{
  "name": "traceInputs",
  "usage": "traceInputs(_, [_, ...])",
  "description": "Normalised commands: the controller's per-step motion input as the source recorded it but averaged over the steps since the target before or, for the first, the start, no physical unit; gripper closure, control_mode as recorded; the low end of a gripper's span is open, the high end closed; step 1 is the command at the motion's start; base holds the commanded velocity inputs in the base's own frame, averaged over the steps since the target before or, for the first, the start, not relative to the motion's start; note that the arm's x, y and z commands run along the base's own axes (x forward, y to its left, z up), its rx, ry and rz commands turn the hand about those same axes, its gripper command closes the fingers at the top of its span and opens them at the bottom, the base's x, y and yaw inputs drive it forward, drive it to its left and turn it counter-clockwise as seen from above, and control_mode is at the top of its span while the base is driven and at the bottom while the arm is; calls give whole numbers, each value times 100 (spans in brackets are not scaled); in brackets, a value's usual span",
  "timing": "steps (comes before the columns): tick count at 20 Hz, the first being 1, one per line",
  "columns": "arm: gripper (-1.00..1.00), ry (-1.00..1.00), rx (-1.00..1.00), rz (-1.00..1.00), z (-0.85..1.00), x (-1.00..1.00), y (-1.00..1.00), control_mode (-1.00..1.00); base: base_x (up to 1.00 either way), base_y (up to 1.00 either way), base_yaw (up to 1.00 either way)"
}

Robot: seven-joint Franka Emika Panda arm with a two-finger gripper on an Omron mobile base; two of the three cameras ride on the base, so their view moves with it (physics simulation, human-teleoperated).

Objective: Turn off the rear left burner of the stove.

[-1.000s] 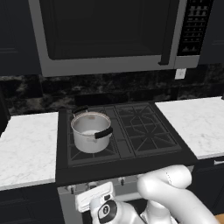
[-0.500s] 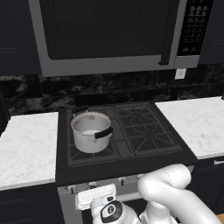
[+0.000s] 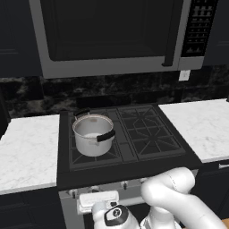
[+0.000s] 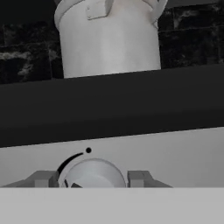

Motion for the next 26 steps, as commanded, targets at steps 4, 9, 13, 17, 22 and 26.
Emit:
traceInputs(4, [100, 6, 58, 0, -9, -19, 0, -100, 0, 0, 0])
traceInputs(9, [100, 2, 56, 0, -10, -20, 0, -100, 0, 0, 0])
traceInputs(13, [100, 1, 55, 0, -7, -18, 0, -100, 0, 0, 0])
traceInputs(17, [100, 0, 55, 0, -3, -16, 0, -100, 0, 0, 0])
traceInputs(22, [100, 0, 55, 0, 0, -17, 0, -100, 0, 0, 0])
traceInputs(26, [100, 0, 55, 0, -1, -17, 0, -100, 0, 0, 0])
